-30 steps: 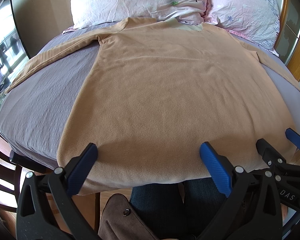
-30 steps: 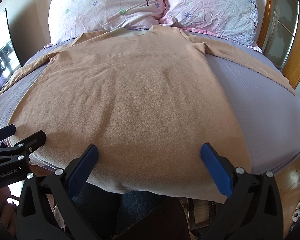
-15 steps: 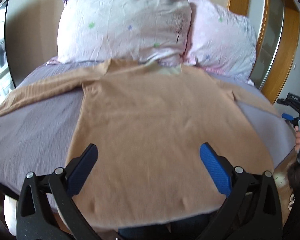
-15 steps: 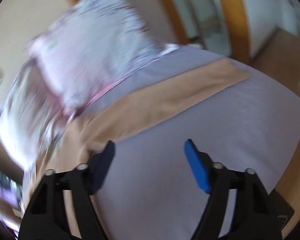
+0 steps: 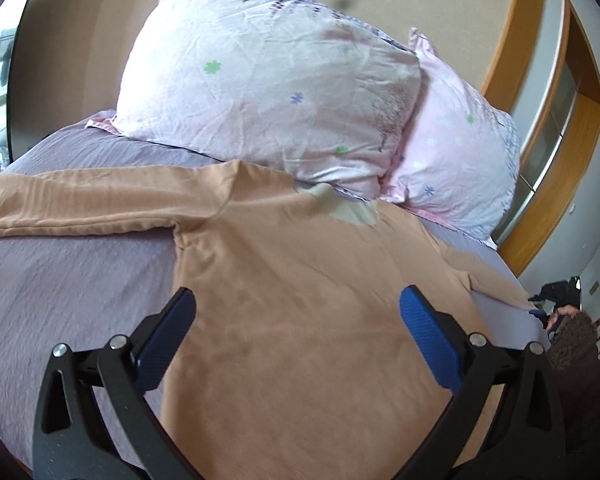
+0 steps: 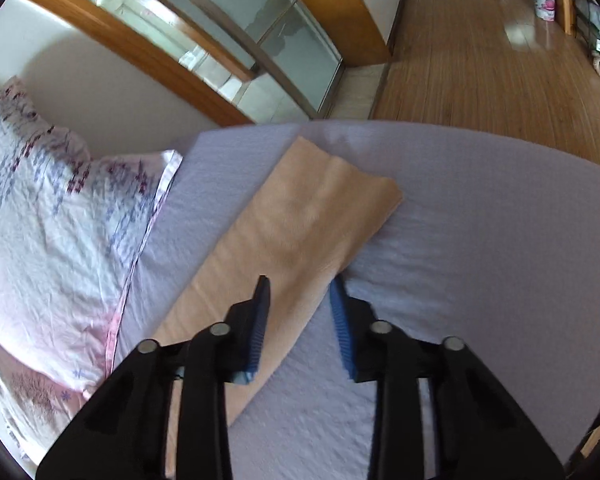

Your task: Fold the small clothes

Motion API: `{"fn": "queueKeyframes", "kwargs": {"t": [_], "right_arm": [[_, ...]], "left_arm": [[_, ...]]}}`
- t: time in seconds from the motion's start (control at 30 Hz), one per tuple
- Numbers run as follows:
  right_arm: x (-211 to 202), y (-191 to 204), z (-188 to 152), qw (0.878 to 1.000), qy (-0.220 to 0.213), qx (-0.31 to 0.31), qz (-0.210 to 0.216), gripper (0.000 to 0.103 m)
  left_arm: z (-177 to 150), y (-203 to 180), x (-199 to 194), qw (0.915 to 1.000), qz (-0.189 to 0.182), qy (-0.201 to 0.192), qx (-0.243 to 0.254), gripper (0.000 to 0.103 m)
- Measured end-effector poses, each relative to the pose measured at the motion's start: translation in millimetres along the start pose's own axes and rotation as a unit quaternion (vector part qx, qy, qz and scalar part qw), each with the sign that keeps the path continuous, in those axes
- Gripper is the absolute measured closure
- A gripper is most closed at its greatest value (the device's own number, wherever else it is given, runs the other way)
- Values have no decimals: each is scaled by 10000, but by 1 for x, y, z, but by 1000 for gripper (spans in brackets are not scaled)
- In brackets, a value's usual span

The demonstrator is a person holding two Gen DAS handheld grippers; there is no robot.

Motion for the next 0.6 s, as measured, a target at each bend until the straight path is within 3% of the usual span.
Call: {"fn": "queueKeyframes", "kwargs": {"t": [0.03,0.13,0.2,0.27,0.33,0.43,0.53,0.6], "right_arm": [[5,-1,0,10000,-21,-8,-15,97],[5,15,1,9997,-139,-121,132,98],[-20,56,-4,9952,-351,-614,677,98],[-57,115,-24,9803,-421,-1215,1497,98],[-104,185,-67,9513,-267,-1846,2454,98],[-160,269,-154,8948,296,-2558,3648,98],[-194,324,-257,8326,995,-3214,4399,98],[-201,343,-330,7958,1566,-3656,4566,98]], "left_arm": [[2,8,1,9999,64,-14,-81,2],[9,35,-5,9991,280,-130,-305,2],[16,56,-13,9979,403,-304,-411,2],[25,79,-23,9953,644,-501,-518,2],[33,103,-31,9921,977,-478,-629,2],[43,137,-40,9869,1244,-406,-949,2],[49,171,-49,9773,1577,-373,-1364,2],[51,195,-55,9677,1850,-353,-1679,2]]}}
Point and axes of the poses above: each gripper's, at about its wrist camera, not at the fingertips, and x roughly the way its jaws point, y to its left, z to its top, the point moved 5 cm from there along x, roughly the way its jaws point, and after that the axes turned 15 degrees about -y, right-handed, at the moved point
